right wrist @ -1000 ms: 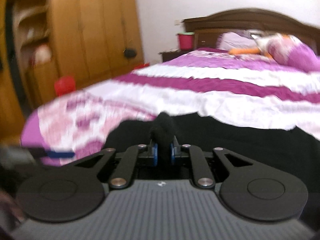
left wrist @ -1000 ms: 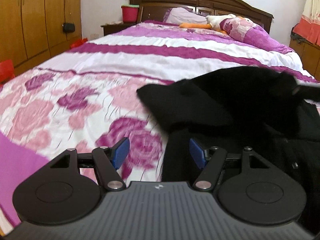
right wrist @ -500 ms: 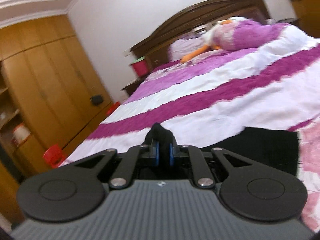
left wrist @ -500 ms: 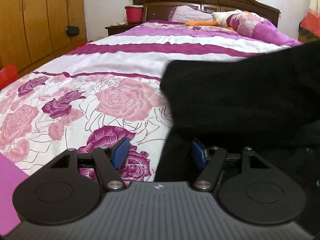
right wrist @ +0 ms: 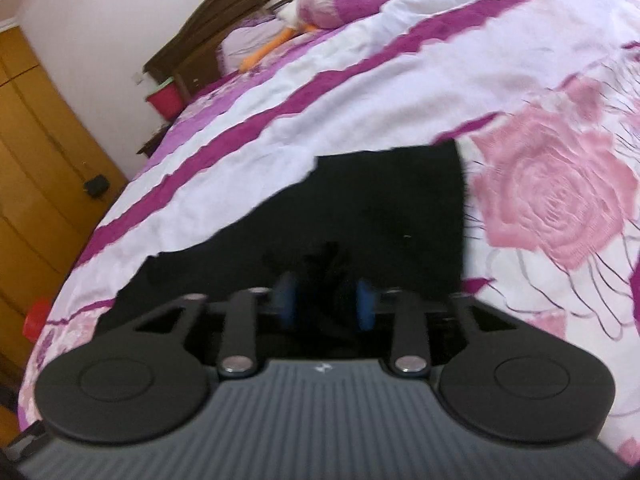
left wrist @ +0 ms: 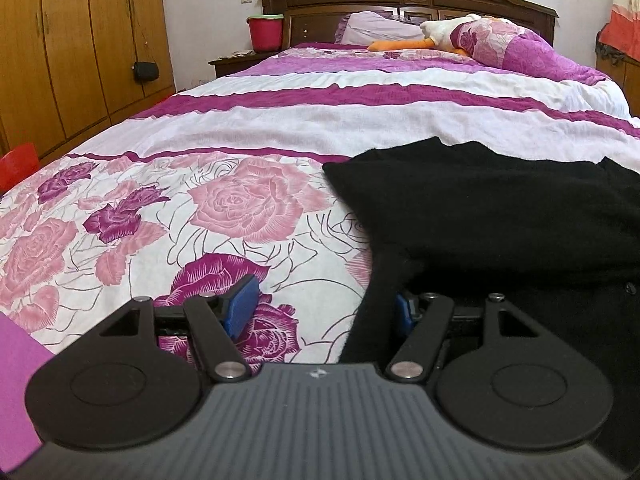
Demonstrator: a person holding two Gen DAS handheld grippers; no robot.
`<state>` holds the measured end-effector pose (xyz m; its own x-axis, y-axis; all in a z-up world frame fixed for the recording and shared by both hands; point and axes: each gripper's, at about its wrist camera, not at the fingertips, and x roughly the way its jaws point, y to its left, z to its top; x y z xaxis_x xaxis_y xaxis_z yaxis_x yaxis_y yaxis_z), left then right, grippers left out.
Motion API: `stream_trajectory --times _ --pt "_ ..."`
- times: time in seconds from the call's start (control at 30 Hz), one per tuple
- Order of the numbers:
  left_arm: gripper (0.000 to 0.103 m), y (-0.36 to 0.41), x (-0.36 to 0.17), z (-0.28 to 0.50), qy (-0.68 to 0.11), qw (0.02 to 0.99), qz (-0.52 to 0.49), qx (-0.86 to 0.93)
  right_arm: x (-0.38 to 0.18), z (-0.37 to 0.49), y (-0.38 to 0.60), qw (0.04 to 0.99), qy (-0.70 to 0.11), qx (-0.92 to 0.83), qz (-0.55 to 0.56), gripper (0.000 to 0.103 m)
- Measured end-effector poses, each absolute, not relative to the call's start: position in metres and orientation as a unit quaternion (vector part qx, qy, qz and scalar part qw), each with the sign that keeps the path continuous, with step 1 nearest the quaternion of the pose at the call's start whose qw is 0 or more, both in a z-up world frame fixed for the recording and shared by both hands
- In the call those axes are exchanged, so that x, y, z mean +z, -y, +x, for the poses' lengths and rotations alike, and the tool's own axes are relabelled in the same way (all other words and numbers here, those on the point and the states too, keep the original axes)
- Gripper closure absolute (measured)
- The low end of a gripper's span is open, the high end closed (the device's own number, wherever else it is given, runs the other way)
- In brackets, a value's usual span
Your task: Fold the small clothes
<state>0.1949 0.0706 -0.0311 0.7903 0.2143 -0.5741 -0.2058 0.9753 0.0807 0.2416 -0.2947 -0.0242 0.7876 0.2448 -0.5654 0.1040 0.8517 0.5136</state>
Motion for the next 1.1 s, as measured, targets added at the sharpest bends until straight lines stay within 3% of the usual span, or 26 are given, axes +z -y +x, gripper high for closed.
stream_trajectory --times 0.1,0.37,0.43,0.53,0.77,0.87,1.1 --pt "0.031 -0.070 -0.031 0.195 -0.304 0.946 0.008 0.111 -0.022 0.232 0.300 0.906 -0.309 0.050 0.285 0.042" --pt "0.031 -0.069 -0.034 0.194 -0.301 0.947 0.019 0.114 -0.029 0.235 0.301 0.908 -0.306 0.059 0.279 0.042" --pt "0.031 -0.069 -0.034 0.194 -0.301 0.947 0.017 0.114 -0.027 0.237 0.297 0.911 -0.307 0.063 0.268 0.094" --pt "0.030 -0.069 -0.034 0.194 -0.301 0.947 0.018 0.113 -0.017 0.229 0.296 0.926 -0.271 0.053 0.258 0.094" --pt "0.028 -0.063 -0.037 0.195 -0.303 0.946 0.026 0.112 -0.043 0.244 0.293 0.933 -0.304 0.030 0.190 0.094" --pt "0.028 -0.067 -0.032 0.192 -0.311 0.944 0.023 0.107 -0.040 0.241 0.297 0.930 -0.299 0.028 0.211 0.090" --pt "0.028 -0.075 -0.020 0.158 -0.352 0.934 -0.001 0.063 -0.013 0.195 0.296 0.934 -0.296 0.034 0.196 0.058"
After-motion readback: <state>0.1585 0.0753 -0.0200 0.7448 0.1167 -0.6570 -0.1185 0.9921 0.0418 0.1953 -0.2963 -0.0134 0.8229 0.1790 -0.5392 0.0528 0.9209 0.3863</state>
